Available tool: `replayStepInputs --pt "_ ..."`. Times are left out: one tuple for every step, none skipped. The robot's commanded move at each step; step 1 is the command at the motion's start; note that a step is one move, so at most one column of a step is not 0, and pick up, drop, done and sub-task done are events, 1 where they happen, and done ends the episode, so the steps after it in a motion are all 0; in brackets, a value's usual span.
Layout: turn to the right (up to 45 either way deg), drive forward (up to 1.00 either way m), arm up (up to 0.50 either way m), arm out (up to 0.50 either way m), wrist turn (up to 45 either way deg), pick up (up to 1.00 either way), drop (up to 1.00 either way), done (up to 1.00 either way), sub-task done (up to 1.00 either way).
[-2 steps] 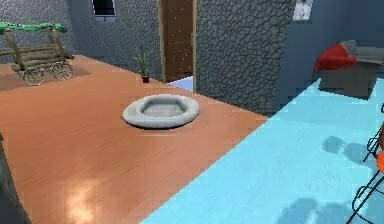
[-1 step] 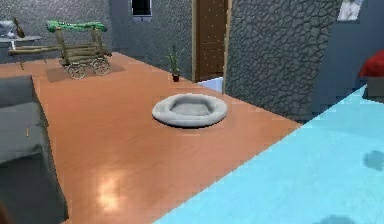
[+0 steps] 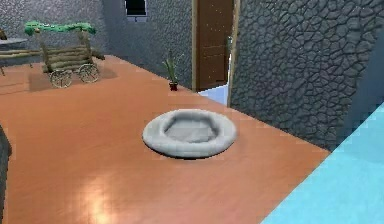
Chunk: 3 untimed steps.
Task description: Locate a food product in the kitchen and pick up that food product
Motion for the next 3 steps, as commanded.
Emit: replayStepInputs --pt "-12.0 0.0 0.0 0.0 0.0 0.0 0.0 0.0 0.0" --pt "0.0 0.9 0.0 0.0 0.0 0.0 0.0 0.0 0.0" --pt "-27.0 0.0 0.0 0.0 0.0 0.0 0.0 0.0 0.0"
